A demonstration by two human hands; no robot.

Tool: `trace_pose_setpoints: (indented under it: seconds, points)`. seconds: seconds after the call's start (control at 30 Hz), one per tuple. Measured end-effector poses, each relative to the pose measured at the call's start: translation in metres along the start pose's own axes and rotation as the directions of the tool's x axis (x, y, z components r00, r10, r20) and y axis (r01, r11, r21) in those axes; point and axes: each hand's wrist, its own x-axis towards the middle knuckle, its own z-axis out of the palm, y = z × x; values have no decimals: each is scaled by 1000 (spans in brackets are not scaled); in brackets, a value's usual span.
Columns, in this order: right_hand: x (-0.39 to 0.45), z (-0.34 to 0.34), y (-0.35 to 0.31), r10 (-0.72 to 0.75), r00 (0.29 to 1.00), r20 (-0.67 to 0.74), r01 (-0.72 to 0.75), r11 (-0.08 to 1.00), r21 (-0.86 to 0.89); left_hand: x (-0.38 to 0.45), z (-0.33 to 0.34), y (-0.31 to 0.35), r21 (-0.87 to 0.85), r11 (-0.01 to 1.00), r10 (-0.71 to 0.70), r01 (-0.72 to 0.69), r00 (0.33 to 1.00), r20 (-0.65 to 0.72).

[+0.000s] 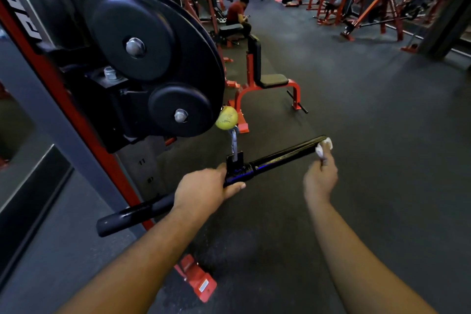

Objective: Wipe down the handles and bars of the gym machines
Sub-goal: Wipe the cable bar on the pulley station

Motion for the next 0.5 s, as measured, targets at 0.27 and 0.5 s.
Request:
trace_pose_setpoints:
  seconds: [0.27, 0.5]
  points:
    - [-112, 40, -7, -283, 902, 327, 289, 957, 32, -1, 1, -4, -2, 1000, -17, 17, 1000, -18]
    - [-63, -7, -19, -356, 896, 265, 326, 933, 153, 0, -1, -6, 64, 998, -5, 7, 1000, -23]
